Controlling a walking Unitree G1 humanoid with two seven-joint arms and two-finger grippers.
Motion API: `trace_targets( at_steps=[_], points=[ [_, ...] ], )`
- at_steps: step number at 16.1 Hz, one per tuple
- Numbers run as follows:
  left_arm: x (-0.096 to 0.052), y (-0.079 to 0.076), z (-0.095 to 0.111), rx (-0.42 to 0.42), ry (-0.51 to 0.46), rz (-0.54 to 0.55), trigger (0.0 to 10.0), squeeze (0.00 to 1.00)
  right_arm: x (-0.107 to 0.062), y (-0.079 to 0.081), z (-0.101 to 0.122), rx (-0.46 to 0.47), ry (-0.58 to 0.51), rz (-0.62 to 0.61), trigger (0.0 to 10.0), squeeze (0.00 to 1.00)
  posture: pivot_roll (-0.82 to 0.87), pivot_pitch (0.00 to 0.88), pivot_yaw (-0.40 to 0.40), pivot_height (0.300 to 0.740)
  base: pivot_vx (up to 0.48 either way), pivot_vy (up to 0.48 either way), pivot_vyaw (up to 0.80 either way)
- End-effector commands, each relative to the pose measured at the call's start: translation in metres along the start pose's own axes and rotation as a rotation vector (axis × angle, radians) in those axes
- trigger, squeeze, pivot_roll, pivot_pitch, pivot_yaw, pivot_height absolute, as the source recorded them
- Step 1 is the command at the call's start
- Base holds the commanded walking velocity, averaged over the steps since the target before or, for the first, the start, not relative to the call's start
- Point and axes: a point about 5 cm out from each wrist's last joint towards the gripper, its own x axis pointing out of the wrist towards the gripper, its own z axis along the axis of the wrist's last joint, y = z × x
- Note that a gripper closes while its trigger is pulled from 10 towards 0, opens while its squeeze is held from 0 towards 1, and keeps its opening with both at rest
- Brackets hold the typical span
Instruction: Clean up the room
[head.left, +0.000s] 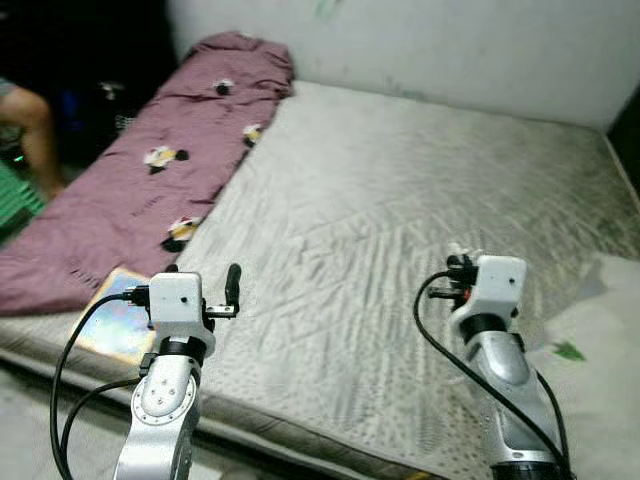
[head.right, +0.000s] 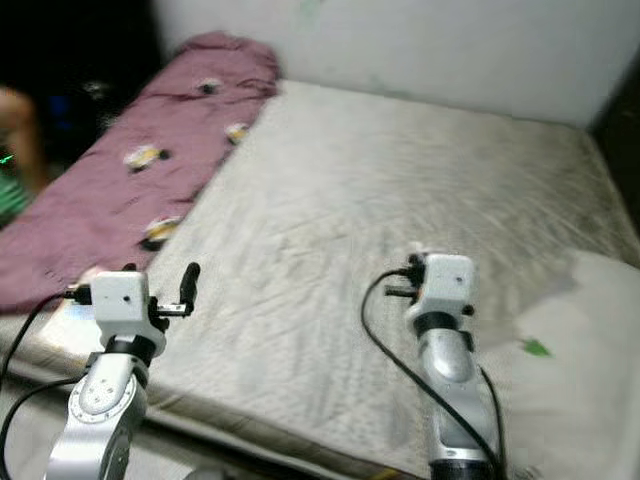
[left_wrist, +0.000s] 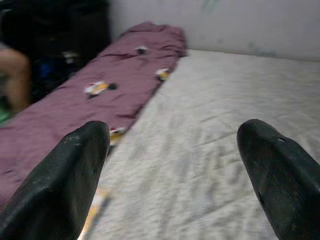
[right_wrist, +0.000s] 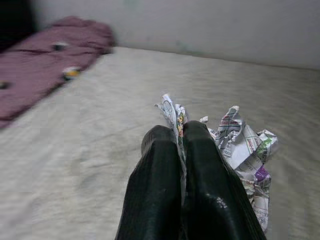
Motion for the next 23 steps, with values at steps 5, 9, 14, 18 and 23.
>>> trace_targets(
  at_steps=[5,9,14,18,23],
  points=[
    [0.003,0.002,0.003,-0.020,-0.009,-0.010,10.0,0.00,0.005,0.006,-0.005,-0.030,0.100,0.159,10.0,0.00,-0.03,0.000,-0.001,0.740,0.000,0.480,-0.19],
    [0.002,-0.003,0.003,-0.028,-0.023,-0.049,10.0,0.00,-0.009,0.012,-0.019,-0.092,0.165,0.278,10.0,0.00,-0.05,0.000,-0.008,0.740,0.000,0.480,-0.46],
    [0.000,-0.003,0.002,-0.058,-0.012,-0.046,10.0,0.00,-0.002,0.017,-0.010,-0.042,0.102,0.211,10.0,0.00,-0.05,0.000,-0.020,0.740,0.000,0.480,0.00],
    [0.002,0.001,0.003,-0.077,-0.012,-0.037,10.0,0.00,0.000,0.020,-0.008,0.001,0.062,0.163,10.0,0.00,-0.06,0.000,0.013,0.740,0.000,0.480,0.00],
    [0.006,-0.003,0.008,-0.101,-0.018,-0.048,10.0,0.00,0.015,0.025,-0.002,0.024,0.034,0.122,10.0,0.00,-0.05,0.003,0.009,0.740,0.000,0.480,0.00]
  ],
)
